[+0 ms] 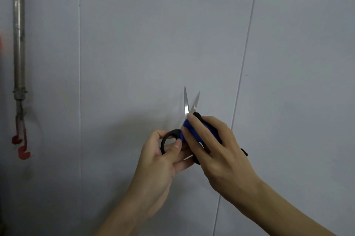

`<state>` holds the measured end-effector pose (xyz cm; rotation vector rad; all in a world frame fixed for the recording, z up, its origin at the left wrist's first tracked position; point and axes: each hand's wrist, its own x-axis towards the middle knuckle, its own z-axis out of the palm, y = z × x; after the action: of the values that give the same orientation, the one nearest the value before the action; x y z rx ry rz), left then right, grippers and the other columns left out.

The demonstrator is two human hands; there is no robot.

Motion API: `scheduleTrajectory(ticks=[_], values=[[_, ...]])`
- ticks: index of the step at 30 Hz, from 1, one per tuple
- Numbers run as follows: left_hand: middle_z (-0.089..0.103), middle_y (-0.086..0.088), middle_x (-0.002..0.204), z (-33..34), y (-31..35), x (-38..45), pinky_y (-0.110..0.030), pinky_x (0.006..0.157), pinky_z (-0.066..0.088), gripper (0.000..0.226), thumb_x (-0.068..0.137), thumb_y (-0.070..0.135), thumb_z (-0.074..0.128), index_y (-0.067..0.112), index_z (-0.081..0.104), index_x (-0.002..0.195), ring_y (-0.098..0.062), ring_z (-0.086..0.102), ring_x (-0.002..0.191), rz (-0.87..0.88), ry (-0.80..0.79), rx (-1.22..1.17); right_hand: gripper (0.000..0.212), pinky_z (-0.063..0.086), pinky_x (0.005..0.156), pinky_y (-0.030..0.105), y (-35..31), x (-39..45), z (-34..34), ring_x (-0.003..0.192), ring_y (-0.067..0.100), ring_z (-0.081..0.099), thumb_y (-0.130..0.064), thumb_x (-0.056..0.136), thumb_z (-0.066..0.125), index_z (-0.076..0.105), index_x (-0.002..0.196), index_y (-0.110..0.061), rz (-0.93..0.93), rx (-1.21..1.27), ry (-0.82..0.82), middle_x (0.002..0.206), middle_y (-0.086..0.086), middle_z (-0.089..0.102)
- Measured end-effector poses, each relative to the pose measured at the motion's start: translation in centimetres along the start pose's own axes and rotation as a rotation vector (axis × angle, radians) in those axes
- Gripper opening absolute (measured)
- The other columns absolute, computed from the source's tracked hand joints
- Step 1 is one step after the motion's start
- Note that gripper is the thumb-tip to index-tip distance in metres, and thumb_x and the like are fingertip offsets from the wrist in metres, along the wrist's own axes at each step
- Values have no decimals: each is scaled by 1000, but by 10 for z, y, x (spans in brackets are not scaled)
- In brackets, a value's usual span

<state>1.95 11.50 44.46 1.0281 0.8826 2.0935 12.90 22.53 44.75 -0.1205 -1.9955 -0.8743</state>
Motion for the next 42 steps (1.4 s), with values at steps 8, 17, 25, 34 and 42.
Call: scheduleTrajectory(ticks=[8, 17, 25, 34, 42], values=[[73, -25, 94, 1, 2, -4, -48, 84, 57, 16, 98, -4, 39, -1, 49, 109, -35, 72, 92, -44, -44, 59, 36, 49, 93, 44, 11, 11, 3, 115, 40, 51, 5, 93, 41, 60, 123, 6, 27, -80, 10, 135, 23, 54], [72, -28, 94, -3, 2, -5, -52, 83, 56, 14, 97, -3, 41, 2, 50, 106, -39, 72, 89, -50, 29, 20, 46, 46, 100, 41, 19, 2, -9, 120, 40, 48, 0, 104, 19, 60, 127, 4, 127, 22, 57, 138, 22, 52], [72, -30, 91, 0, -1, -13, -49, 75, 59, 14, 95, -7, 39, 0, 49, 101, -43, 71, 86, -27, -60, 21, 45, 40, 107, 39, 15, -14, -6, 122, 40, 44, 2, 99, 23, 61, 124, 5, 61, 12, 23, 140, 21, 46], [71, -32, 87, 2, -1, -20, -46, 74, 59, 9, 94, -10, 39, -4, 44, 99, -46, 71, 84, -5, -129, 43, 51, 48, 94, 46, 34, -9, -5, 116, 43, 47, 6, 97, 16, 57, 127, 8, 188, -44, 59, 138, 25, 50], [72, -31, 89, 3, -3, -23, -46, 73, 60, 12, 94, -10, 39, -4, 47, 101, -44, 71, 85, -48, -91, 37, 52, 46, 98, 44, 54, 5, -1, 117, 39, 41, 21, 81, 39, 55, 129, 8, 307, -101, 86, 139, 24, 48]])
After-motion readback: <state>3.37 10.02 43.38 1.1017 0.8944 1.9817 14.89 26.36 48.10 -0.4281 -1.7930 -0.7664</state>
